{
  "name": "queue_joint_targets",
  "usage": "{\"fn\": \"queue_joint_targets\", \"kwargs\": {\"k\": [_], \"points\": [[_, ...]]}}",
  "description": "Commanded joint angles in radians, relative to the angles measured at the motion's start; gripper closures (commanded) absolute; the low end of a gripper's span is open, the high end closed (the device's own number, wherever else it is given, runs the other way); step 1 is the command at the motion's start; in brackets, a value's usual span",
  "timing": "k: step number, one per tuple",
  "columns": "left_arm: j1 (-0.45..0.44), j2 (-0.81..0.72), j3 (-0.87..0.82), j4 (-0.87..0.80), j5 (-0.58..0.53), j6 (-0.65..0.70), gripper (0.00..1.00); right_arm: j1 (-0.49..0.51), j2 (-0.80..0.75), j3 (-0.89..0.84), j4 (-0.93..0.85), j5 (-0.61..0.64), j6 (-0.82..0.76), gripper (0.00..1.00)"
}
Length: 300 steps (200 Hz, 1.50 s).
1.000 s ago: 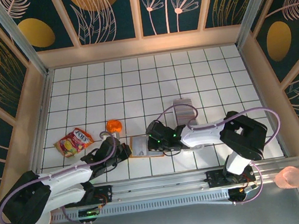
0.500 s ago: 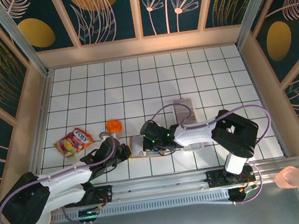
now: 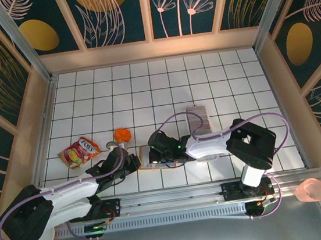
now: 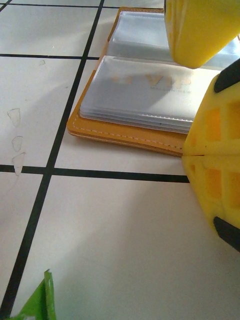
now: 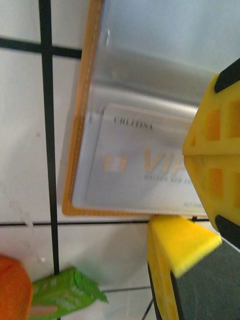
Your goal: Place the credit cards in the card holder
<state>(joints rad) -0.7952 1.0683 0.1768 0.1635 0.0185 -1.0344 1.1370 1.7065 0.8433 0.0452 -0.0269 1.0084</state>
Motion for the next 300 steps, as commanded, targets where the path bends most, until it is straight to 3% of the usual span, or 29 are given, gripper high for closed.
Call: {"fn": "queue_joint_targets", "kwargs": {"k": [1, 58, 136, 169, 300], "points": [[-0.006, -0.001, -0.024, -0.032, 0.012, -0.013, 1.0, 0.007, -0.056, -0.012, 0.005, 0.035, 0.009, 1.0], [-0.006, -0.012, -0.023, -0.039, 0.007, -0.007, 1.0, 0.024, -0.177, -0.057, -0.243, 0.159, 0.064, 0.87], [-0.007, -0.01, -0.027, -0.029, 0.022, -0.007, 1.0, 0.048, -0.134, -0.092, -0.243, 0.138, 0.104, 0.76], [-0.007, -0.013, -0.031, -0.024, 0.025, -0.012, 1.0, 0.052, -0.109, -0.088, -0.244, 0.138, 0.106, 0.6], [-0.006, -0.014, -0.039, -0.019, 0.027, -0.015, 1.0, 0.052, -0.041, -0.06, 0.004, 0.087, 0.15, 0.6]]}}
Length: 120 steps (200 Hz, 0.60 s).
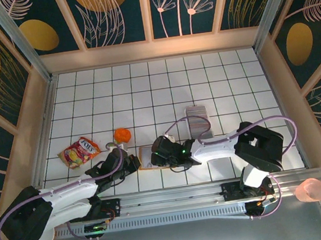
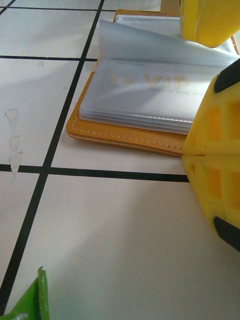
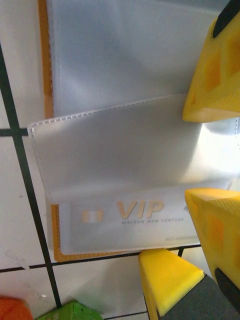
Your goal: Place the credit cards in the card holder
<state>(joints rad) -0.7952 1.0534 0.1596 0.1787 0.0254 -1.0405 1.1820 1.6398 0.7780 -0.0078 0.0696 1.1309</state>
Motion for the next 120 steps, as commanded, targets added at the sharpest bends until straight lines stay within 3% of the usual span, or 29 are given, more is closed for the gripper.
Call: {"fn": "queue_joint_targets", "kwargs": {"k": [1, 120], "points": [[-0.006, 0.0, -0.022, -0.035, 0.02, -0.01, 1.0, 0.008, 0.026, 0.007, 0.058, -0.01, 0.027, 0.6], [-0.007, 0.0, -0.034, -0.02, 0.019, -0.016, 1.0, 0.016, 0.055, 0.015, 0.246, -0.04, 0.05, 0.62]]}}
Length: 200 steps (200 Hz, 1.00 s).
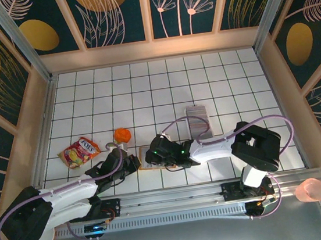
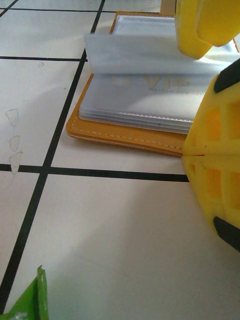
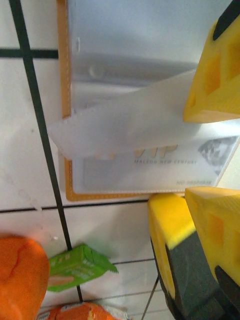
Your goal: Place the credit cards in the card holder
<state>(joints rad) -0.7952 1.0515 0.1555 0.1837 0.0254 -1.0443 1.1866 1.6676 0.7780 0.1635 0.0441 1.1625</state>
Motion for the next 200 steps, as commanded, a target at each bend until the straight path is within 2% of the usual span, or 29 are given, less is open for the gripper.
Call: {"fn": "queue_joint_targets", "kwargs": {"k": [1, 68, 119, 148, 172, 200], "points": [[-0.007, 0.002, -0.029, -0.024, 0.02, -0.013, 1.0, 0.012, 0.027, 0.016, 0.076, -0.016, 0.019, 0.62], [-0.007, -0.015, -0.047, -0.02, 0.011, -0.024, 1.0, 0.018, -0.007, 0.091, 0.126, 0.003, -0.047, 0.62], [-0.007, -0.014, -0.05, -0.01, 0.001, -0.025, 1.0, 0.024, -0.1, 0.151, 0.022, 0.089, -0.103, 0.62], [-0.008, -0.004, -0.045, -0.01, 0.005, -0.02, 1.0, 0.026, -0.174, 0.17, -0.12, 0.179, -0.172, 0.62], [-0.007, -0.005, -0.041, -0.008, 0.016, -0.016, 1.0, 0.019, -0.264, 0.193, -0.268, 0.278, -0.397, 0.62], [-0.006, -0.02, -0.044, 0.005, 0.035, -0.008, 1.0, 0.002, -0.393, 0.153, -0.378, 0.37, -0.882, 0.61]]}}
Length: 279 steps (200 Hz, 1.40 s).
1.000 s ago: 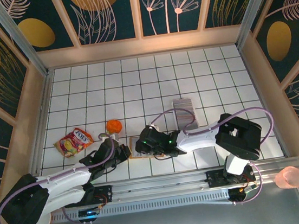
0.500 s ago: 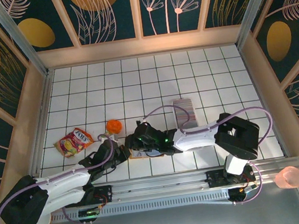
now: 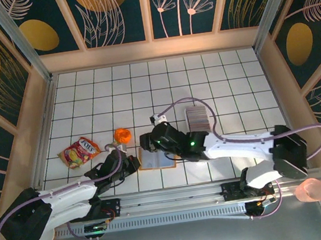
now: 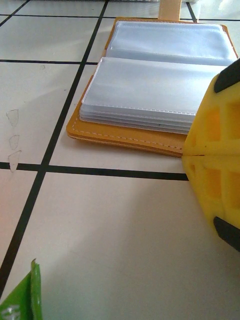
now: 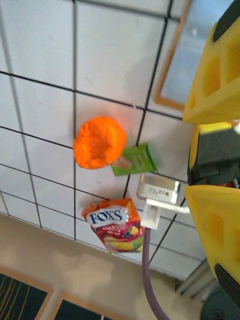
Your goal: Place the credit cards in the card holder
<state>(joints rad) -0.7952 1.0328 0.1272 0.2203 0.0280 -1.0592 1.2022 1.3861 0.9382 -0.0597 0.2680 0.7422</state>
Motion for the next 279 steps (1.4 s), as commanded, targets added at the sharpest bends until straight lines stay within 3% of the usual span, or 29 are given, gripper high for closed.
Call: {"fn": "queue_joint_targets", "kwargs": {"k": [1, 12, 41, 62, 72, 87, 104, 133, 175, 234, 279], "points": [[-0.007, -0.003, -0.015, -0.032, 0.033, 0.008, 1.0, -0.014, -0.115, -0.011, -0.158, 0.147, -0.485, 0.6], [-0.007, -0.011, -0.015, -0.034, 0.038, 0.013, 1.0, -0.016, -0.181, -0.044, -0.198, 0.15, -0.758, 0.59], [-0.007, -0.04, -0.023, -0.026, 0.051, 0.016, 1.0, -0.052, -0.366, -0.145, -0.3, 0.127, -1.221, 0.55], [-0.007, -0.047, -0.025, -0.018, 0.059, 0.019, 1.0, -0.162, -0.476, -0.153, -0.441, -0.053, -1.413, 0.53], [-0.007, -0.045, -0.023, -0.019, 0.058, 0.022, 1.0, -0.214, -0.511, -0.166, -0.497, -0.108, -1.5, 0.43], [-0.007, -0.042, -0.016, -0.034, 0.053, 0.032, 1.0, -0.269, -0.53, -0.198, -0.556, -0.091, -1.621, 0.32], [-0.007, -0.045, -0.008, -0.062, 0.036, 0.04, 1.0, -0.319, -0.512, -0.23, -0.611, -0.053, -1.728, 0.28], [-0.007, -0.061, -0.003, -0.08, 0.019, 0.044, 1.0, -0.378, -0.473, -0.306, -0.575, -0.011, -1.836, 0.19], [-0.007, -0.094, 0.001, -0.114, 0.001, 0.05, 0.99, -0.432, -0.43, -0.385, -0.385, -0.012, -1.909, 0.16], [-0.007, -0.136, -0.003, -0.141, -0.014, 0.048, 0.96, -0.449, -0.301, -0.385, -0.255, -0.016, -1.938, 0.15], [-0.007, -0.132, -0.005, -0.142, -0.016, 0.045, 0.97, -0.449, -0.261, -0.37, -0.234, -0.029, -1.948, 0.2]]}}
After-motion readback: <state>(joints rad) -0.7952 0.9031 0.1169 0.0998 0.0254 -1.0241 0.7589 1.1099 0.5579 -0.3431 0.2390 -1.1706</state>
